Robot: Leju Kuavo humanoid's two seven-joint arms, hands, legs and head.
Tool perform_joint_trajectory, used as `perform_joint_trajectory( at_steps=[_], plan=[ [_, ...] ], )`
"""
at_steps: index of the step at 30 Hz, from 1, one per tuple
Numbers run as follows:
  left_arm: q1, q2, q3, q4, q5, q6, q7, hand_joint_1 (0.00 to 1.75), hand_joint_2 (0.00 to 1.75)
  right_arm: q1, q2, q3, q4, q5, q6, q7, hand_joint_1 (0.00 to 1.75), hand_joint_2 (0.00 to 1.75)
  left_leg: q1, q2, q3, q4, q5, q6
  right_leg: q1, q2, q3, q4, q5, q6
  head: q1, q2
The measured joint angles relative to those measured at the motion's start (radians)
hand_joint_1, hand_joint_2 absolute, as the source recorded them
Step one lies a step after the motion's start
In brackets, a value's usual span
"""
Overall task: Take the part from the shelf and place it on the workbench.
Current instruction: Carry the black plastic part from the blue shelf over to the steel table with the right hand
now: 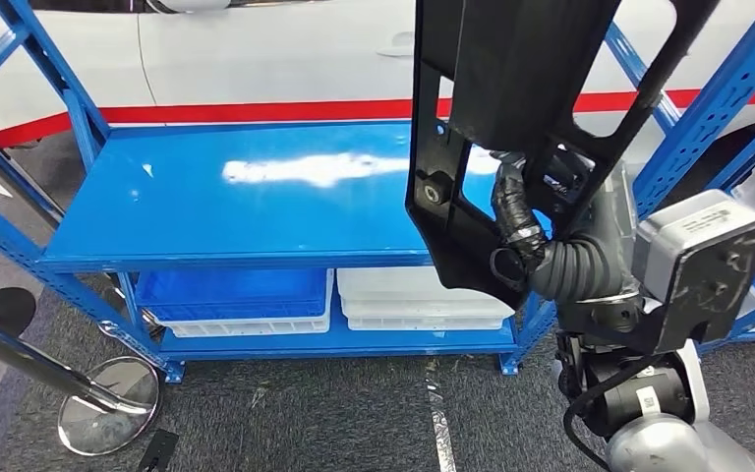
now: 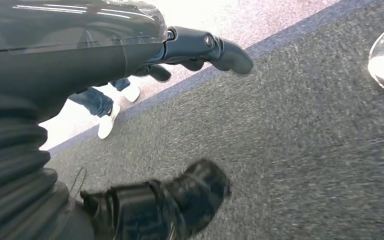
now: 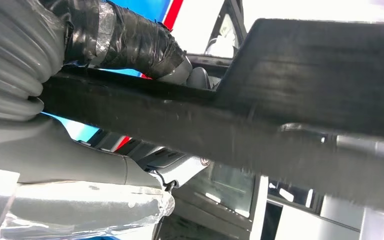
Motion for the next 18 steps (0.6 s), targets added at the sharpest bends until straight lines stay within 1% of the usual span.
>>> perform_joint_trajectory(
  at_steps=[1, 2, 3, 4, 5, 6, 7, 8, 9, 10, 11, 12, 13, 14, 15, 16, 17, 18],
  plan=[
    [0.000, 0.000, 0.000, 0.000, 0.000, -0.001, -0.001, 0.00, 1.75, 0.001, -0.001, 0.000, -0.001, 0.000, 0.001, 0.001, 1.75, 1.75, 0.000, 0.001, -0.015, 0.002, 0.011, 0.001, -0.003, 0.000, -0.012, 0.063, -0.041, 0.003, 0.002, 0.000],
    [0.000, 0.000, 0.000, 0.000, 0.000, -0.002, -0.002, 0.00, 1.75, 0.001, -0.003, 0.000, -0.001, 0.000, 0.003, 0.001, 1.75, 1.75, 0.001, 0.001, -0.032, 0.006, 0.021, -0.001, -0.007, 0.000, -0.017, 0.115, -0.059, 0.007, 0.002, 0.000],
    [0.000, 0.000, 0.000, 0.000, 0.000, -0.003, -0.004, 0.00, 1.75, 0.002, -0.004, 0.000, -0.001, -0.001, 0.006, 0.001, 1.75, 1.75, 0.003, 0.001, -0.049, 0.011, 0.029, -0.003, -0.011, -0.001, -0.010, 0.143, -0.053, 0.012, 0.001, 0.000],
    [0.000, 0.000, 0.000, 0.000, 0.000, -0.004, -0.005, 0.00, 1.75, 0.002, -0.005, 0.000, -0.002, -0.002, 0.009, 0.001, 1.75, 1.75, 0.006, 0.001, -0.067, 0.019, 0.037, -0.007, -0.016, -0.001, 0.011, 0.140, -0.029, 0.017, 0.001, 0.000],
    [0.000, 0.000, 0.000, 0.000, 0.001, -0.005, -0.006, 0.00, 1.75, 0.002, -0.006, 0.000, -0.004, -0.004, 0.013, 0.002, 1.75, 1.75, 0.009, 0.001, -0.085, 0.029, 0.043, -0.012, -0.021, -0.001, 0.047, 0.106, 0.000, 0.022, 0.001, 0.000],
    [0.000, 0.000, 0.000, 0.000, 0.001, -0.006, -0.007, 0.00, 1.75, 0.002, -0.006, 0.000, -0.007, -0.006, 0.017, 0.002, 1.75, 1.75, 0.012, 0.001, -0.103, 0.042, 0.047, -0.018, -0.026, -0.001, 0.093, 0.046, 0.009, 0.028, 0.002, 0.000],
    [0.000, 0.000, 0.000, 0.000, 0.002, -0.006, -0.007, 0.00, 1.75, 0.001, -0.006, 0.000, -0.011, -0.007, 0.019, 0.003, 1.75, 1.75, 0.013, 0.000, -0.119, 0.056, 0.051, -0.025, -0.026, 0.001, 0.138, -0.019, 0.004, 0.029, 0.001, 0.000],
    [0.000, 0.000, 0.000, 0.000, 0.004, -0.006, -0.008, 0.00, 1.75, 0.001, -0.006, 0.000, -0.014, -0.007, 0.020, 0.003, 1.75, 1.75, 0.012, -0.001, -0.130, 0.066, 0.055, -0.032, -0.025, 0.002, 0.168, -0.067, -0.009, 0.026, 0.000, 0.000],
    [0.000, 0.000, 0.000, 0.000, 0.005, -0.006, -0.008, 0.00, 1.75, 0.001, -0.006, 0.000, -0.016, -0.007, 0.021, 0.003, 1.75, 1.75, 0.011, -0.002, -0.138, 0.072, 0.061, -0.040, -0.022, 0.003, 0.183, -0.096, -0.024, 0.019, -0.001, 0.000],
    [0.001, 0.000, 0.000, 0.000, 0.006, -0.006, -0.008, 0.00, 1.75, 0.001, -0.007, 0.000, -0.017, -0.007, 0.021, 0.003, 1.75, 1.75, 0.011, -0.003, -0.142, 0.073, 0.069, -0.047, -0.018, 0.004, 0.183, -0.103, -0.025, 0.009, -0.002, 0.000],
    [0.003, -0.001, 0.000, 0.000, 0.006, -0.007, -0.008, 0.00, 1.75, 0.002, -0.007, 0.000, -0.018, -0.007, 0.021, 0.004, 1.75, 1.75, 0.012, -0.005, -0.145, 0.071, 0.076, -0.054, -0.019, 0.002, 0.173, -0.101, -0.017, -0.002, -0.002, 0.000],
    [0.005, -0.002, 0.000, 0.000, 0.007, -0.007, -0.008, 0.00, 1.75, 0.002, -0.007, 0.000, -0.018, -0.007, 0.021, 0.004, 1.75, 1.75, 0.014, -0.005, -0.151, 0.076, 0.070, -0.059, -0.020, 0.001, 0.165, -0.102, -0.008, -0.012, -0.003, 0.000],
    [0.006, -0.003, 0.000, 0.001, 0.007, -0.008, -0.008, 0.00, 1.75, 0.002, -0.007, 0.000, -0.019, -0.007, 0.021, 0.004, 1.75, 1.75, 0.017, -0.006, -0.160, 0.094, 0.046, -0.063, -0.021, 0.000, 0.156, -0.104, 0.002, -0.022, -0.005, 0.000],
    [0.007, -0.003, 0.000, 0.001, 0.007, -0.008, -0.007, 0.00, 1.75, 0.002, -0.007, 0.000, -0.020, -0.007, 0.021, 0.004, 1.75, 1.75, 0.018, -0.006, -0.173, 0.129, 0.005, -0.066, -0.022, -0.001, 0.145, -0.106, 0.014, -0.031, -0.007, 0.000],
    [0.007, -0.003, 0.000, 0.001, 0.007, -0.008, -0.007, 0.00, 1.75, 0.001, -0.007, 0.000, -0.022, -0.006, 0.021, 0.005, 1.75, 1.75, 0.018, -0.006, -0.187, 0.182, -0.048, -0.068, -0.020, -0.001, 0.135, -0.106, 0.025, -0.036, -0.010, 0.000],
    [0.006, -0.003, 0.000, 0.001, 0.007, -0.009, -0.006, 0.00, 1.75, 0.001, -0.007, 0.000, -0.023, -0.005, 0.022, 0.007, 1.75, 1.75, 0.018, -0.007, -0.199, 0.243, -0.093, -0.069, -0.018, -0.001, 0.122, -0.106, 0.035, -0.040, -0.013, 0.000],
    [0.006, -0.002, 0.000, 0.001, 0.007, -0.010, -0.005, 0.00, 1.75, 0.001, -0.007, 0.000, -0.024, -0.003, 0.023, 0.010, 1.75, 1.75, 0.018, -0.007, -0.206, 0.297, -0.118, -0.069, -0.016, -0.001, 0.109, -0.105, 0.045, -0.042, -0.013, 0.000],
    [0.006, -0.002, 0.000, 0.001, 0.007, -0.011, -0.004, 0.00, 1.75, 0.001, -0.007, 0.000, -0.024, 0.000, 0.024, 0.015, 1.75, 1.75, 0.017, -0.007, -0.202, 0.332, -0.119, -0.068, -0.013, -0.001, 0.094, -0.104, 0.056, -0.043, -0.014, 0.000]
  ],
)
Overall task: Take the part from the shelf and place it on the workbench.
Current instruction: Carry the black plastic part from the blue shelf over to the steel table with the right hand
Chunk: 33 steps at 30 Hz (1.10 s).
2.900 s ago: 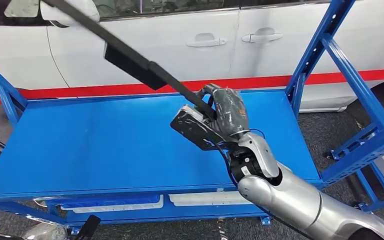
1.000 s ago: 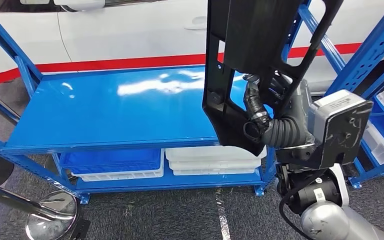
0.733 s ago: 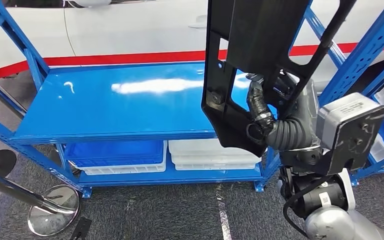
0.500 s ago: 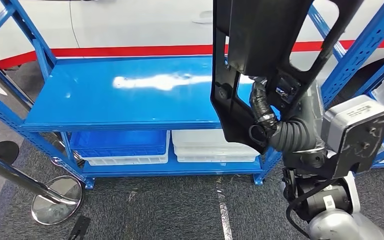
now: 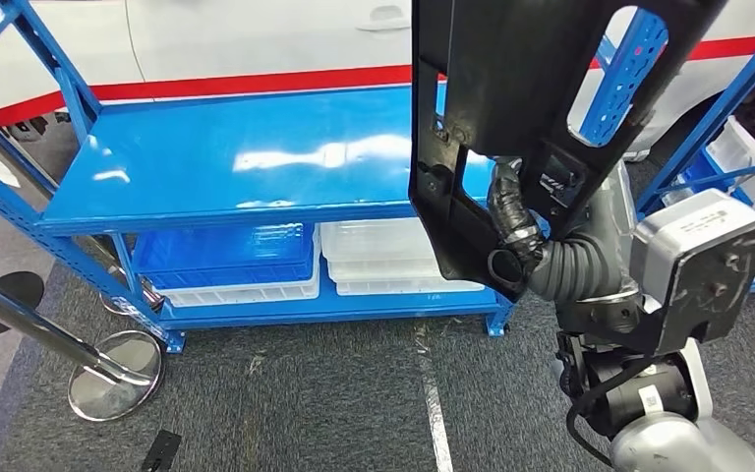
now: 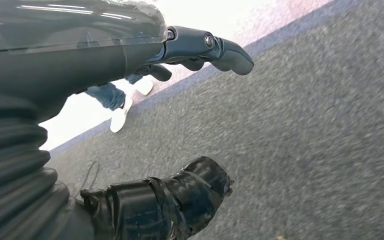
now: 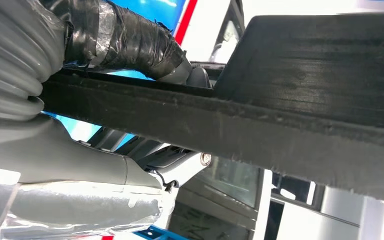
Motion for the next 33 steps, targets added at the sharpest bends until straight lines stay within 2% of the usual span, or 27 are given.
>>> perform_joint_trajectory(
  at_steps=[1, 2, 3, 5, 6, 7, 9, 10, 11, 13, 14, 15, 16, 17, 18, 20, 21, 22, 24, 25, 26, 27, 29, 30, 31, 32, 33],
  plan=[
    [0.000, 0.000, 0.000, 0.000, 0.000, -0.001, 0.001, 0.00, 1.75, 0.000, 0.000, 0.000, 0.000, 0.004, 0.001, 0.005, 1.75, 1.75, -0.001, 0.000, 0.018, 0.005, 0.020, 0.004, 0.003, 0.000, -0.014, 0.001, 0.010, 0.000, 0.000, 0.000],
    [0.000, 0.000, 0.000, 0.000, 0.000, -0.003, 0.002, 0.00, 1.75, 0.000, 0.000, 0.000, -0.001, 0.010, 0.001, 0.012, 1.75, 1.75, -0.004, 0.000, 0.051, -0.022, 0.048, 0.010, 0.006, 0.000, -0.028, 0.002, 0.021, 0.000, 0.000, 0.000],
    [-0.001, 0.000, 0.000, 0.000, 0.000, -0.003, 0.002, 0.00, 1.75, 0.000, 0.000, 0.000, -0.002, 0.018, -0.001, 0.017, 1.75, 1.75, -0.008, -0.001, 0.099, -0.076, 0.069, 0.019, 0.007, 0.000, -0.039, 0.003, 0.030, 0.001, 0.000, 0.000],
    [-0.005, 0.001, 0.000, 0.000, 0.000, -0.004, 0.002, 0.00, 1.75, -0.001, 0.000, 0.000, -0.005, 0.035, -0.006, 0.027, 1.75, 1.75, -0.018, -0.001, 0.200, -0.215, 0.061, 0.035, 0.010, -0.001, -0.052, 0.002, 0.047, 0.007, 0.000, 0.000],
    [-0.007, 0.001, 0.000, 0.000, 0.000, -0.005, 0.002, 0.00, 1.75, -0.002, -0.001, 0.000, -0.006, 0.041, -0.007, 0.031, 1.75, 1.75, -0.023, -0.002, 0.229, -0.263, 0.050, 0.040, 0.009, -0.003, -0.053, -0.001, 0.056, 0.012, 0.001, 0.000],
    [-0.008, 0.001, 0.000, 0.000, 0.000, -0.005, 0.002, 0.00, 1.75, -0.002, -0.001, 0.000, -0.007, 0.047, -0.009, 0.034, 1.75, 1.75, -0.026, -0.002, 0.240, -0.290, 0.044, 0.043, 0.008, -0.005, -0.053, -0.006, 0.066, 0.018, -0.001, 0.000],
    [-0.007, 0.001, 0.000, 0.000, 0.000, -0.006, 0.003, 0.00, 1.75, -0.002, -0.002, 0.000, -0.008, 0.053, -0.010, 0.039, 1.75, 1.75, -0.026, 0.000, 0.231, -0.307, 0.065, 0.048, 0.006, -0.005, -0.055, -0.015, 0.076, 0.030, -0.001, 0.000],
    [-0.007, 0.001, 0.000, 0.000, 0.000, -0.006, 0.003, 0.00, 1.75, -0.002, -0.004, 0.000, -0.009, 0.054, -0.011, 0.039, 1.75, 1.75, -0.023, 0.002, 0.227, -0.315, 0.079, 0.053, 0.006, -0.004, -0.062, -0.007, 0.058, 0.035, 0.000, 0.000],
    [-0.007, 0.001, 0.000, 0.000, 0.000, -0.007, 0.003, 0.00, 1.75, -0.002, -0.005, 0.000, -0.009, 0.055, -0.011, 0.039, 1.75, 1.75, -0.020, 0.004, 0.219, -0.321, 0.093, 0.059, 0.006, -0.002, -0.071, 0.019, 0.022, 0.038, 0.004, 0.000],
    [-0.007, 0.001, 0.000, 0.000, 0.000, -0.007, 0.003, 0.00, 1.75, -0.002, -0.007, 0.000, -0.009, 0.056, -0.012, 0.040, 1.75, 1.75, -0.018, 0.007, 0.196, -0.322, 0.115, 0.067, 0.004, -0.002, -0.096, 0.124, -0.077, 0.044, 0.007, 0.000],
    [-0.007, 0.001, 0.000, 0.000, 0.000, -0.008, 0.003, 0.00, 1.75, -0.001, -0.007, 0.000, -0.009, 0.056, -0.012, 0.040, 1.75, 1.75, -0.018, 0.007, 0.181, -0.319, 0.124, 0.069, 0.003, -0.002, -0.105, 0.184, -0.108, 0.047, 0.008, 0.000],
    [-0.007, 0.001, 0.000, 0.000, -0.001, -0.008, 0.003, 0.00, 1.75, -0.001, -0.009, 0.000, -0.009, 0.058, -0.012, 0.041, 1.75, 1.75, -0.017, 0.008, 0.165, -0.314, 0.133, 0.067, 0.001, -0.002, -0.107, 0.228, -0.114, 0.051, 0.008, 0.000],
    [-0.007, 0.001, 0.000, 0.000, -0.001, -0.009, 0.002, 0.00, 1.75, -0.001, -0.010, 0.000, -0.009, 0.057, -0.012, 0.041, 1.75, 1.75, -0.016, 0.008, 0.148, -0.307, 0.141, 0.065, -0.002, -0.002, -0.096, 0.247, -0.097, 0.055, 0.008, 0.000],
    [-0.007, 0.001, 0.000, 0.000, -0.001, -0.010, 0.002, 0.00, 1.75, -0.001, -0.012, 0.000, -0.009, 0.053, -0.011, 0.041, 1.75, 1.75, -0.014, 0.008, 0.130, -0.298, 0.147, 0.061, -0.006, -0.003, -0.071, 0.234, -0.068, 0.059, 0.008, 0.000],
    [-0.007, 0.001, 0.000, 0.000, -0.002, -0.010, 0.002, 0.00, 1.75, -0.001, -0.013, 0.000, -0.009, 0.044, -0.011, 0.037, 1.75, 1.75, -0.012, 0.007, 0.113, -0.287, 0.152, 0.056, -0.009, -0.003, -0.031, 0.188, -0.045, 0.062, 0.008, 0.000],
    [-0.007, 0.001, 0.000, 0.000, -0.003, -0.011, 0.003, 0.00, 1.75, 0.000, -0.014, 0.000, -0.010, 0.023, -0.011, 0.024, 1.75, 1.75, -0.012, 0.006, 0.084, -0.262, 0.159, 0.045, -0.009, -0.002, 0.051, 0.074, -0.052, 0.062, 0.008, 0.000],
    [-0.007, 0.001, 0.000, 0.000, -0.004, -0.011, 0.003, 0.00, 1.75, 0.001, -0.014, 0.000, -0.012, 0.018, -0.012, 0.016, 1.75, 1.75, -0.013, 0.006, 0.076, -0.253, 0.163, 0.039, -0.007, 0.000, 0.073, 0.034, -0.067, 0.058, 0.008, 0.000],
    [-0.006, 0.001, 0.000, 0.000, -0.005, -0.011, 0.004, 0.00, 1.75, 0.003, -0.015, 0.000, -0.013, 0.017, -0.014, 0.010, 1.75, 1.75, -0.014, 0.005, 0.070, -0.250, 0.169, 0.031, -0.004, 0.001, 0.079, 0.018, -0.077, 0.050, 0.007, 0.000],
    [-0.003, -0.001, 0.000, 0.000, -0.007, -0.012, 0.003, 0.00, 1.75, 0.006, -0.016, 0.000, -0.016, 0.012, -0.018, 0.002, 1.75, 1.75, -0.012, 0.004, 0.063, -0.250, 0.177, 0.018, -0.004, 0.002, 0.064, 0.014, -0.066, 0.031, 0.007, 0.000],
    [-0.001, -0.001, 0.000, 0.001, -0.007, -0.015, -0.002, 0.00, 1.75, 0.007, -0.016, 0.000, -0.017, 0.005, -0.019, -0.001, 1.75, 1.75, -0.011, 0.003, 0.055, -0.242, 0.164, 0.012, -0.005, 0.002, 0.056, 0.013, -0.056, 0.021, 0.006, 0.000],
    [0.000, -0.002, 0.000, 0.001, -0.007, -0.019, -0.013, 0.00, 1.75, 0.009, -0.016, 0.000, -0.020, -0.002, -0.019, -0.004, 1.75, 1.75, -0.009, 0.003, 0.043, -0.217, 0.132, 0.007, -0.007, 0.002, 0.046, 0.011, -0.046, 0.013, 0.004, 0.000],
    [0.000, -0.002, 0.000, 0.001, -0.005, -0.024, -0.029, 0.00, 1.75, 0.010, -0.017, 0.000, -0.022, -0.007, -0.019, -0.008, 1.75, 1.75, -0.008, 0.003, 0.029, -0.174, 0.086, 0.002, -0.007, 0.001, 0.036, 0.011, -0.036, 0.006, 0.002, 0.000],
    [-0.001, 0.000, 0.000, 0.001, 0.002, -0.033, -0.064, 0.00, 1.75, 0.015, -0.017, 0.000, -0.025, -0.008, -0.020, -0.014, 1.75, 1.75, -0.008, 0.003, 0.000, -0.057, 0.008, -0.003, -0.005, 0.000, 0.014, 0.011, -0.020, 0.000, -0.001, 0.000],
    [-0.001, 0.000, 0.000, 0.001, 0.006, -0.035, -0.077, 0.00, 1.75, 0.018, -0.017, 0.000, -0.026, -0.006, -0.021, -0.016, 1.75, 1.75, -0.008, 0.003, -0.006, -0.010, 0.000, -0.004, -0.003, -0.003, 0.002, 0.011, -0.012, -0.001, -0.001, 0.000],
    [-0.002, 0.000, 0.000, 0.001, 0.009, -0.037, -0.085, 0.00, 1.75, 0.021, -0.017, 0.000, -0.027, -0.001, -0.021, -0.016, 1.75, 1.75, -0.008, 0.003, 0.000, 0.013, 0.015, -0.003, -0.001, -0.006, -0.009, 0.011, -0.004, -0.002, -0.001, 0.000],
    [-0.001, 0.000, 0.000, 0.001, 0.011, -0.038, -0.090, 0.00, 1.75, 0.024, -0.017, 0.000, -0.027, 0.007, -0.021, -0.015, 1.75, 1.75, -0.008, 0.004, 0.020, 0.005, 0.044, 0.000, 0.000, -0.010, -0.019, 0.011, 0.004, -0.002, -0.001, 0.000],
    [-0.002, 0.001, 0.000, 0.001, 0.011, -0.038, -0.092, 0.00, 1.75, 0.026, -0.018, 0.000, -0.029, 0.017, -0.021, -0.014, 1.75, 1.75, -0.010, 0.007, 0.057, -0.035, 0.074, 0.005, 0.002, -0.014, -0.027, 0.011, 0.012, -0.001, -0.001, 0.000]
  ],
)
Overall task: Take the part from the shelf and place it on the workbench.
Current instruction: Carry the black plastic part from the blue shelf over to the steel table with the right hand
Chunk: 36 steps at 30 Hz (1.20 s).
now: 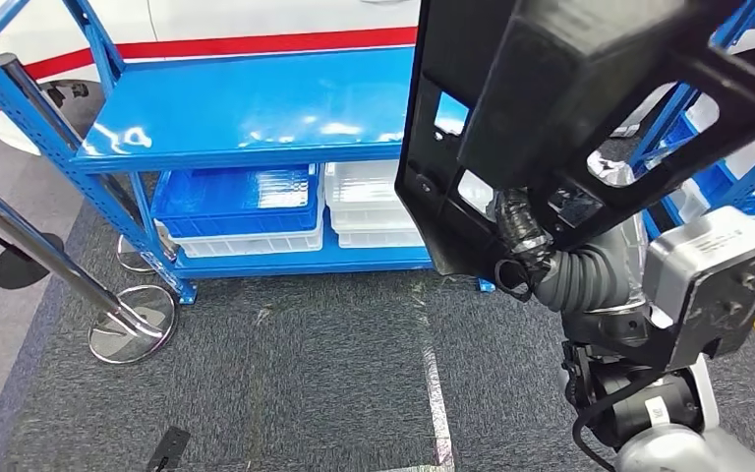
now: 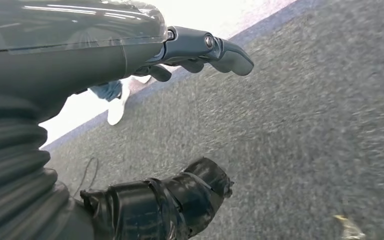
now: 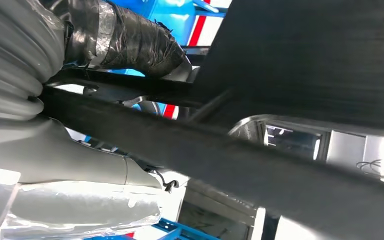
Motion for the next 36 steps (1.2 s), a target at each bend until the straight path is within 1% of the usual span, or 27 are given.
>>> perform_joint_trajectory(
  at_steps=[1, 2, 3, 4, 5, 7, 8, 9, 11, 12, 13, 14, 15, 16, 18, 19, 21, 23, 25, 27, 28, 29, 30, 31, 33, 35, 36],
  plan=[
    [-0.002, 0.001, 0.000, 0.000, 0.000, 0.000, 0.000, 0.00, 1.75, 0.001, 0.000, -0.001, -0.003, 0.011, 0.001, 0.001, 1.75, 1.75, -0.004, 0.011, 0.048, -0.065, 0.012, 0.007, 0.001, -0.005, -0.006, 0.000, 0.006, 0.002, 0.000, 0.000],
    [-0.005, 0.001, 0.000, 0.000, 0.000, 0.000, -0.001, 0.00, 1.75, 0.001, -0.001, -0.002, -0.007, 0.020, 0.003, 0.002, 1.75, 1.75, -0.009, 0.024, 0.098, -0.137, 0.009, 0.014, 0.002, -0.011, -0.008, 0.000, 0.012, 0.006, 0.000, 0.000],
    [-0.008, 0.002, 0.000, 0.000, 0.000, 0.000, -0.001, 0.00, 1.75, 0.001, -0.002, -0.004, -0.010, 0.027, 0.006, 0.002, 1.75, 1.75, -0.015, 0.034, 0.134, -0.197, -0.003, 0.021, 0.003, -0.019, -0.009, -0.001, 0.017, 0.012, 0.001, 0.000],
    [-0.010, 0.002, 0.000, 0.000, -0.001, 0.000, -0.002, 0.00, 1.75, 0.002, -0.002, -0.006, -0.013, 0.031, 0.008, 0.003, 1.75, 1.75, -0.020, 0.039, 0.153, -0.235, -0.017, 0.028, 0.003, -0.028, -0.008, -0.003, 0.022, 0.018, 0.000, 0.000],
    [-0.011, 0.002, 0.000, 0.000, -0.001, 0.000, -0.002, 0.00, 1.75, 0.002, -0.003, -0.008, -0.015, 0.033, 0.010, 0.004, 1.75, 1.75, -0.023, 0.034, 0.157, -0.253, -0.018, 0.033, 0.002, -0.038, -0.007, -0.007, 0.028, 0.024, 0.000, 0.000],
    [-0.007, 0.002, 0.000, 0.000, -0.001, -0.001, -0.002, 0.00, 1.75, 0.002, -0.004, -0.009, -0.018, 0.033, 0.012, 0.005, 1.75, 1.75, -0.019, 0.019, 0.156, -0.269, 0.001, 0.045, 0.001, -0.041, -0.009, -0.006, 0.027, 0.036, 0.001, 0.000],
    [-0.006, 0.002, 0.000, 0.000, -0.002, -0.002, -0.002, 0.00, 1.75, 0.002, -0.005, -0.009, -0.019, 0.033, 0.013, 0.005, 1.75, 1.75, -0.016, 0.012, 0.155, -0.277, 0.013, 0.052, 0.001, -0.031, -0.019, 0.013, 0.008, 0.041, 0.002, 0.000],
    [-0.004, 0.002, 0.000, 0.000, -0.002, -0.003, -0.001, 0.00, 1.75, 0.002, -0.006, -0.010, -0.020, 0.033, 0.013, 0.005, 1.75, 1.75, -0.012, 0.007, 0.152, -0.283, 0.023, 0.058, 0.000, -0.017, -0.035, 0.052, -0.023, 0.045, 0.003, 0.000],
    [-0.004, 0.002, 0.000, 0.000, -0.003, -0.004, -0.001, 0.00, 1.75, 0.006, -0.007, -0.011, -0.022, 0.034, 0.013, 0.006, 1.75, 1.75, -0.013, -0.007, 0.136, -0.280, 0.035, 0.065, -0.001, 0.006, -0.081, 0.175, -0.097, 0.050, 0.004, 0.000],
    [-0.003, 0.002, 0.000, 0.000, -0.003, -0.004, -0.001, 0.00, 1.75, 0.008, -0.007, -0.012, -0.022, 0.034, 0.013, 0.006, 1.75, 1.75, -0.013, -0.015, 0.128, -0.276, 0.038, 0.065, -0.002, 0.009, -0.095, 0.226, -0.119, 0.052, 0.003, 0.000],
    [-0.002, 0.002, 0.000, 0.000, -0.003, -0.004, -0.001, 0.00, 1.75, 0.011, -0.007, -0.012, -0.022, 0.034, 0.013, 0.006, 1.75, 1.75, -0.013, -0.025, 0.120, -0.271, 0.040, 0.064, -0.003, 0.010, -0.094, 0.245, -0.121, 0.054, 0.003, 0.000],
    [0.000, 0.002, 0.000, 0.000, -0.003, -0.004, -0.001, 0.00, 1.75, 0.012, -0.007, -0.012, -0.022, 0.034, 0.013, 0.007, 1.75, 1.75, -0.012, -0.035, 0.113, -0.265, 0.042, 0.062, -0.005, 0.011, -0.075, 0.226, -0.106, 0.055, 0.003, 0.000],
    [0.001, 0.002, 0.000, 0.000, -0.003, -0.004, -0.001, 0.00, 1.75, 0.012, -0.007, -0.013, -0.022, 0.034, 0.013, 0.007, 1.75, 1.75, -0.011, -0.046, 0.107, -0.256, 0.042, 0.060, -0.007, 0.018, -0.040, 0.173, -0.080, 0.056, 0.003, 0.000],
    [0.001, 0.002, 0.000, 0.000, -0.003, -0.004, -0.001, 0.00, 1.75, 0.013, -0.007, -0.013, -0.023, 0.034, 0.013, 0.007, 1.75, 1.75, -0.010, -0.056, 0.099, -0.248, 0.040, 0.056, -0.011, 0.035, -0.002, 0.110, -0.061, 0.054, 0.003, 0.000],
    [-0.001, 0.002, 0.000, 0.000, -0.003, -0.005, 0.002, 0.00, 1.75, 0.013, -0.007, -0.014, -0.026, 0.035, 0.015, 0.006, 1.75, 1.75, -0.010, -0.075, 0.080, -0.227, 0.038, 0.045, -0.014, 0.073, 0.045, 0.023, -0.045, 0.050, 0.002, 0.000],
    [-0.001, 0.002, 0.000, 0.000, -0.004, -0.005, 0.005, 0.00, 1.75, 0.013, -0.008, -0.015, -0.029, 0.038, 0.017, 0.006, 1.75, 1.75, -0.009, -0.084, 0.071, -0.222, 0.039, 0.038, -0.013, 0.083, 0.049, 0.013, -0.049, 0.046, 0.002, 0.000],
    [0.002, 0.002, 0.000, 0.000, -0.004, -0.006, 0.011, 0.00, 1.75, 0.014, -0.010, -0.015, -0.036, 0.051, 0.024, 0.006, 1.75, 1.75, -0.006, -0.101, 0.061, -0.223, 0.047, 0.024, -0.011, 0.068, 0.047, 0.008, -0.043, 0.036, 0.003, 0.000],
    [0.005, 0.000, 0.000, 0.001, -0.004, -0.006, 0.015, 0.00, 1.75, 0.014, -0.011, -0.015, -0.045, 0.070, 0.029, 0.009, 1.75, 1.75, -0.006, -0.081, 0.048, -0.207, 0.035, 0.012, -0.015, 0.046, 0.052, -0.003, -0.036, 0.023, -0.003, 0.000],
    [0.003, -0.002, 0.000, 0.001, -0.002, -0.004, 0.018, 0.00, 1.75, 0.015, -0.011, -0.015, -0.059, 0.091, 0.031, 0.016, 1.75, 1.75, -0.006, -0.041, 0.005, -0.118, -0.012, 0.001, -0.016, 0.022, 0.056, -0.009, -0.033, 0.016, -0.011, 0.000],
    [0.001, 0.000, 0.000, 0.001, -0.001, -0.003, 0.022, 0.00, 1.75, 0.019, -0.011, -0.015, -0.070, 0.107, 0.030, 0.020, 1.75, 1.75, -0.003, -0.026, -0.048, -0.005, -0.058, -0.007, -0.014, 0.000, 0.056, -0.009, -0.033, 0.014, -0.013, 0.000],
    [0.002, 0.000, 0.000, 0.001, -0.001, -0.004, 0.023, 0.00, 1.75, 0.023, -0.011, -0.015, -0.074, 0.113, 0.029, 0.022, 1.75, 1.75, -0.003, -0.023, -0.065, 0.029, -0.066, -0.009, -0.014, -0.010, 0.056, -0.009, -0.034, 0.013, -0.014, 0.000],
    [0.003, 0.000, 0.000, 0.001, -0.001, -0.003, 0.024, 0.00, 1.75, 0.027, -0.011, -0.015, -0.079, 0.119, 0.029, 0.024, 1.75, 1.75, -0.002, -0.021, -0.069, 0.036, -0.059, -0.010, -0.014, -0.018, 0.056, -0.009, -0.034, 0.013, -0.014, 0.000],
    [0.004, 0.000, 0.000, 0.001, 0.001, -0.001, 0.023, 0.00, 1.75, 0.030, -0.011, -0.015, -0.086, 0.123, 0.029, 0.027, 1.75, 1.75, -0.002, -0.018, -0.059, 0.014, -0.039, -0.010, -0.014, -0.027, 0.056, -0.009, -0.034, 0.014, -0.014, 0.000],
    [0.005, 0.000, 0.001, 0.001, 0.004, 0.002, 0.018, 0.00, 1.75, 0.033, -0.011, -0.015, -0.095, 0.126, 0.029, 0.030, 1.75, 1.75, -0.002, -0.013, -0.034, -0.034, -0.008, -0.008, -0.014, -0.037, 0.057, -0.009, -0.035, 0.014, -0.014, 0.000],
    [0.003, 0.003, 0.002, 0.001, 0.013, 0.011, 0.002, 0.00, 1.75, 0.038, -0.011, -0.016, -0.114, 0.125, 0.027, 0.029, 1.75, 1.75, -0.008, 0.017, 0.033, -0.166, 0.044, -0.001, -0.012, -0.055, 0.060, -0.009, -0.037, 0.019, -0.014, 0.000],
    [0.000, 0.005, 0.006, 0.001, 0.022, 0.017, -0.015, 0.00, 1.75, 0.050, -0.013, -0.019, -0.133, 0.122, 0.019, 0.020, 1.75, 1.75, -0.017, 0.035, 0.064, -0.233, 0.057, 0.012, -0.006, -0.072, 0.062, -0.012, -0.038, 0.028, -0.013, 0.000],
    [0.000, 0.006, 0.009, 0.001, 0.027, 0.019, -0.022, 0.00, 1.75, 0.059, -0.014, -0.021, -0.142, 0.122, 0.014, 0.015, 1.75, 1.75, -0.020, 0.029, 0.065, -0.236, 0.057, 0.018, -0.004, -0.080, 0.064, -0.015, -0.037, 0.034, -0.013, 0.000]
  ],
)
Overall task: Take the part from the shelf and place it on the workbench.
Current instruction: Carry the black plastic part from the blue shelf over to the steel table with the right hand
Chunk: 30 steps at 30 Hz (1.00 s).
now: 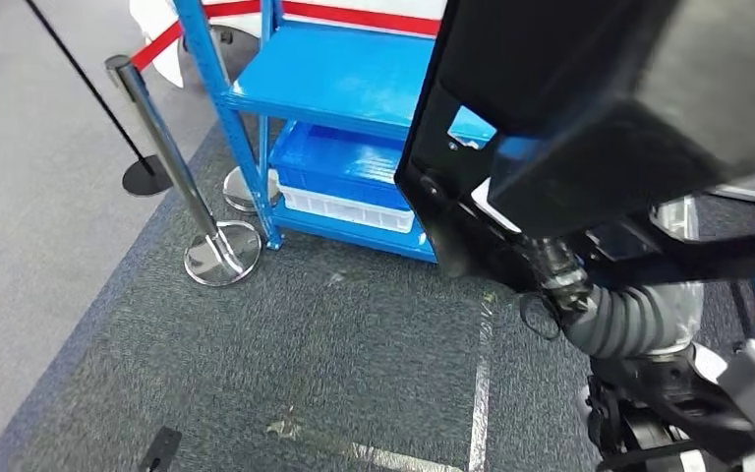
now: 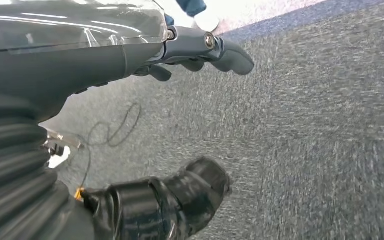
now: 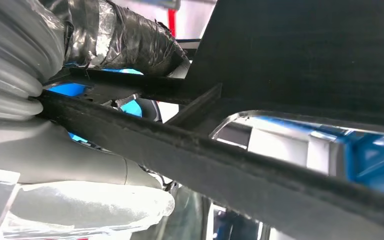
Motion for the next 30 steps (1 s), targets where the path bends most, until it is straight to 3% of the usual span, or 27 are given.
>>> perform_joint_trajectory(
  at_steps=[1, 3, 5, 7, 8, 9, 10, 12, 14, 15, 17, 19, 21, 23, 24, 25, 26, 28, 30],
  plan=[
    [0.002, 0.001, 0.003, 0.000, 0.003, 0.001, -0.006, 0.00, 1.75, 0.011, -0.001, -0.003, -0.009, -0.001, -0.006, -0.002, 1.75, 1.75, 0.001, -0.010, -0.001, -0.003, 0.003, 0.007, 0.000, -0.007, 0.003, -0.003, 0.001, 0.006, 0.000, 0.000],
    [0.006, 0.002, 0.007, 0.000, 0.005, 0.002, -0.015, 0.00, 1.75, 0.038, -0.004, -0.011, -0.025, -0.018, -0.016, -0.010, 1.75, 1.75, 0.006, -0.026, 0.003, -0.015, 0.011, 0.021, -0.001, 0.013, 0.002, 0.009, -0.014, 0.016, 0.001, 0.000],
    [0.005, 0.002, 0.008, 0.000, 0.003, 0.003, -0.026, 0.00, 1.75, 0.078, -0.009, -0.025, -0.036, -0.059, -0.020, -0.036, 1.75, 1.75, 0.010, -0.043, 0.006, -0.023, 0.019, 0.034, -0.002, 0.061, -0.035, 0.093, -0.069, 0.018, 0.004, 0.000],
    [0.004, 0.003, 0.009, 0.000, 0.002, 0.007, -0.041, 0.00, 1.75, 0.126, -0.011, -0.040, -0.043, -0.092, -0.022, -0.073, 1.75, 1.75, 0.009, -0.065, 0.003, -0.023, 0.021, 0.039, 0.000, 0.086, -0.095, 0.222, -0.125, 0.014, 0.005, 0.000],
    [0.004, 0.004, 0.010, 0.000, 0.002, 0.008, -0.046, 0.00, 1.75, 0.148, -0.011, -0.048, -0.045, -0.099, -0.023, -0.086, 1.75, 1.75, 0.008, -0.077, 0.002, -0.021, 0.021, 0.040, 0.000, 0.090, -0.114, 0.260, -0.132, 0.013, 0.005, 0.000],
    [0.005, 0.005, 0.011, 0.000, 0.000, 0.009, -0.049, 0.00, 1.75, 0.166, -0.011, -0.056, -0.046, -0.101, -0.023, -0.091, 1.75, 1.75, 0.007, -0.089, 0.001, -0.019, 0.021, 0.040, 0.000, 0.092, -0.115, 0.262, -0.120, 0.012, 0.005, 0.000],
    [0.005, 0.006, 0.011, 0.000, -0.003, 0.009, -0.051, 0.00, 1.75, 0.180, -0.012, -0.063, -0.047, -0.098, -0.021, -0.089, 1.75, 1.75, 0.006, -0.102, 0.000, -0.015, 0.021, 0.039, 0.000, 0.097, -0.098, 0.224, -0.090, 0.010, 0.005, 0.000],
    [0.004, 0.009, 0.011, 0.000, -0.010, 0.009, -0.054, 0.00, 1.75, 0.198, -0.015, -0.072, -0.047, -0.088, -0.014, -0.076, 1.75, 1.75, 0.006, -0.126, -0.006, -0.004, 0.018, 0.034, -0.003, 0.138, -0.039, 0.095, -0.029, 0.005, 0.005, 0.000],
    [0.002, 0.013, 0.011, 0.000, -0.017, 0.008, -0.053, 0.00, 1.75, 0.212, -0.017, -0.075, -0.046, -0.086, 0.010, -0.061, 1.75, 1.75, 0.006, -0.149, -0.017, 0.005, 0.017, 0.025, -0.005, 0.172, -0.004, 0.018, -0.008, 0.005, 0.004, 0.000],
    [0.002, 0.016, 0.011, 0.000, -0.022, 0.008, -0.051, 0.00, 1.75, 0.218, -0.017, -0.075, -0.044, -0.089, 0.028, -0.052, 1.75, 1.75, 0.007, -0.159, -0.022, 0.006, 0.019, 0.019, -0.003, 0.172, -0.002, 0.011, -0.010, 0.005, 0.004, 0.000],
    [0.005, 0.020, 0.011, 0.000, -0.028, 0.006, -0.047, 0.00, 1.75, 0.224, -0.018, -0.074, -0.038, -0.100, 0.062, -0.038, 1.75, 1.75, 0.010, -0.169, -0.031, 0.004, 0.024, 0.007, -0.005, 0.148, 0.000, 0.006, -0.004, -0.004, 0.004, 0.000],
    [0.005, 0.023, 0.011, 0.001, -0.031, 0.005, -0.044, 0.00, 1.75, 0.231, -0.018, -0.071, -0.031, -0.107, 0.078, -0.034, 1.75, 1.75, 0.008, -0.126, -0.052, 0.040, 0.002, -0.006, -0.009, 0.121, 0.004, -0.002, 0.001, -0.015, -0.001, 0.000],
    [0.001, 0.026, 0.011, 0.002, -0.032, 0.004, -0.043, 0.00, 1.75, 0.237, -0.018, -0.070, -0.025, -0.109, 0.084, -0.034, 1.75, 1.75, 0.008, -0.070, -0.102, 0.148, -0.053, -0.017, -0.007, 0.091, 0.006, -0.005, 0.002, -0.020, -0.006, 0.000],
    [0.000, 0.029, 0.011, 0.002, -0.035, 0.004, -0.043, 0.00, 1.75, 0.239, -0.018, -0.070, -0.020, -0.116, 0.099, -0.029, 1.75, 1.75, 0.012, -0.054, -0.154, 0.255, -0.091, -0.024, -0.006, 0.061, 0.006, -0.005, 0.000, -0.022, -0.006, 0.000],
    [0.001, 0.029, 0.011, 0.002, -0.038, 0.004, -0.043, 0.00, 1.75, 0.239, -0.018, -0.069, -0.015, -0.122, 0.112, -0.023, 1.75, 1.75, 0.014, -0.051, -0.158, 0.266, -0.085, -0.025, -0.006, 0.047, 0.007, -0.005, -0.001, -0.022, -0.006, 0.000],
    [0.002, 0.030, 0.011, 0.002, -0.040, 0.005, -0.043, 0.00, 1.75, 0.239, -0.017, -0.067, -0.009, -0.126, 0.127, -0.014, 1.75, 1.75, 0.015, -0.047, -0.142, 0.236, -0.062, -0.025, -0.006, 0.034, 0.009, -0.005, -0.003, -0.021, -0.007, 0.000],
    [0.002, 0.031, 0.011, 0.002, -0.041, 0.006, -0.043, 0.00, 1.75, 0.237, -0.017, -0.063, 0.000, -0.129, 0.143, -0.005, 1.75, 1.75, 0.015, -0.037, -0.108, 0.173, -0.029, -0.023, -0.006, 0.021, 0.011, -0.005, -0.005, -0.020, -0.007, 0.000],
    [-0.004, 0.034, 0.011, 0.002, -0.044, 0.008, -0.038, 0.00, 1.75, 0.229, -0.013, -0.048, 0.027, -0.131, 0.174, 0.010, 1.75, 1.75, 0.006, 0.001, -0.040, 0.040, 0.016, -0.011, -0.001, -0.002, 0.016, -0.005, -0.010, -0.014, -0.006, 0.000],
    [-0.011, 0.036, 0.011, 0.002, -0.045, 0.008, -0.027, 0.00, 1.75, 0.216, -0.002, -0.027, 0.065, -0.132, 0.201, 0.016, 1.75, 1.75, -0.003, 0.016, -0.019, -0.009, 0.022, 0.004, 0.004, -0.020, 0.019, -0.008, -0.011, -0.007, -0.005, 0.000]
  ],
)
